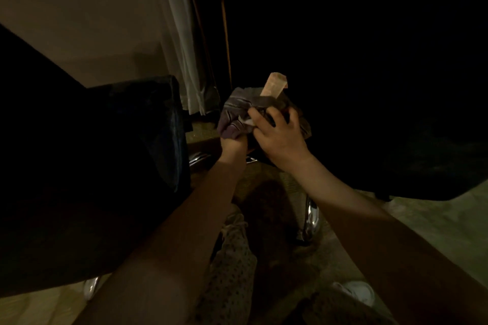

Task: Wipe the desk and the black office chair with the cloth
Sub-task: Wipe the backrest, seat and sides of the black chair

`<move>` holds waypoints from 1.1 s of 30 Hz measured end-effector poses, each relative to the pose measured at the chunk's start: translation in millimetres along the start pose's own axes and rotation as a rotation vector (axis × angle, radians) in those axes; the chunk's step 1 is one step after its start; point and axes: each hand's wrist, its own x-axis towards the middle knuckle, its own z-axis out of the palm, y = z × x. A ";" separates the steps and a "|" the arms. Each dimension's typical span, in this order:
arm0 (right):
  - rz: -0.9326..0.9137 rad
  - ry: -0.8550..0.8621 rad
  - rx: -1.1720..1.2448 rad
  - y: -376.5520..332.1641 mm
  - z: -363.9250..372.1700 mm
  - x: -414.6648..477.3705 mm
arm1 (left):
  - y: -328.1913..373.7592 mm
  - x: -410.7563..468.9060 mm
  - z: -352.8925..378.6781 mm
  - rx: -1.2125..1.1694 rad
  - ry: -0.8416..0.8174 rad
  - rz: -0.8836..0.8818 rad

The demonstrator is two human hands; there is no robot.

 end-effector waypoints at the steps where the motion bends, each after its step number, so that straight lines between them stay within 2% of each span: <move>1: -0.036 -0.007 -0.008 1.6 4.9 -6.1 | -5.6 2.9 -2.4 0.077 0.022 -0.037; 4: -0.107 -0.084 -0.013 4.0 20.5 -25.7 | -17.8 2.7 -7.7 0.293 0.005 -0.173; 7: -0.136 -0.254 0.072 3.6 36.1 -43.1 | -28.9 3.7 -8.0 0.496 -0.060 -0.320; 10: -0.157 -0.501 0.157 -0.3 40.5 -52.4 | -43.7 -3.2 -5.1 0.467 -0.065 -0.498; 12: -0.172 -0.682 0.166 -6.0 40.4 -60.5 | -50.1 -8.0 -8.8 0.392 -0.066 -0.549; 15: -0.143 -0.783 0.167 -8.3 26.8 -65.1 | -48.4 -27.6 -9.1 0.297 -0.128 -0.574; 17: -0.146 -0.651 0.188 -2.3 15.9 -72.3 | -43.0 -44.8 -3.9 0.155 -0.143 -0.582; 20: -0.181 -0.186 0.182 23.2 -0.9 -87.8 | -37.6 -59.1 15.9 -0.035 -0.173 -0.493; 22: -0.140 0.058 0.135 49.5 -21.6 -91.0 | -34.5 -64.6 41.4 -0.078 -0.169 -0.335; 24: -0.088 0.184 0.026 77.9 -41.1 -90.4 | -27.7 -76.6 72.7 0.006 -0.169 -0.064; 26: -0.099 0.186 -0.119 100.8 -44.8 -95.2 | -24.4 -84.7 94.6 0.100 -0.125 0.157; 28: -0.182 0.097 -0.213 109.7 -38.0 -104.6 | -28.0 -84.7 103.1 0.121 -0.093 0.173; 30: -0.199 0.034 -0.191 107.6 -27.0 -108.3 | -36.0 -77.2 99.0 0.162 -0.053 0.164; 33: -0.151 0.057 -0.173 97.6 -6.2 -111.4 | -46.5 -68.2 93.2 0.204 -0.070 0.206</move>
